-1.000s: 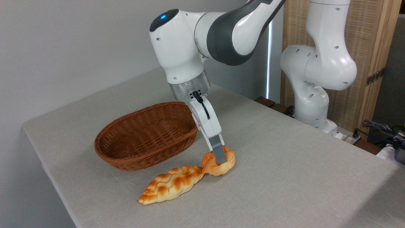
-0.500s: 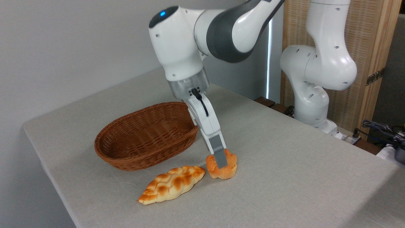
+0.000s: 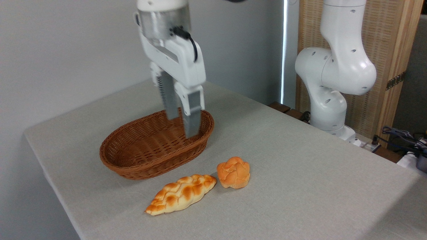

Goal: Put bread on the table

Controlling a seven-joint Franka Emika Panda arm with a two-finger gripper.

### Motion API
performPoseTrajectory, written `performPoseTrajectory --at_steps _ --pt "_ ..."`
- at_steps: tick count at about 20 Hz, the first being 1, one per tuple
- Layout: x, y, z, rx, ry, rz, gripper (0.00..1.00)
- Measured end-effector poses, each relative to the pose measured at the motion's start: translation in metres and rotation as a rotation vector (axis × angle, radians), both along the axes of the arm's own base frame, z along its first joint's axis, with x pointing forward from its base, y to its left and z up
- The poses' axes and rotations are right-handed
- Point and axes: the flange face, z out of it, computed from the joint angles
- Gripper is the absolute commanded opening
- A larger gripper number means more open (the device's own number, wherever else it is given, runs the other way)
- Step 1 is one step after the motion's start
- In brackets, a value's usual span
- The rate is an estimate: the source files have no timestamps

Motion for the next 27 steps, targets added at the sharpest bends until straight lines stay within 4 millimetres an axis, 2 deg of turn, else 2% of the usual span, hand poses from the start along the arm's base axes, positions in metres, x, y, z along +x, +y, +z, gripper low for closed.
performPoseTrajectory --at_steps 3,7,13,27 --pt "0.015 0.004 0.017 -0.011 -0.032 0.121 1.0" --pt "0.023 0.0 0.015 -0.016 -0.028 0.17 1.0" --pt "0.02 -0.018 0.009 -0.013 0.011 0.139 1.0" --pt "0.014 -0.016 0.006 -0.007 0.061 0.136 1.0"
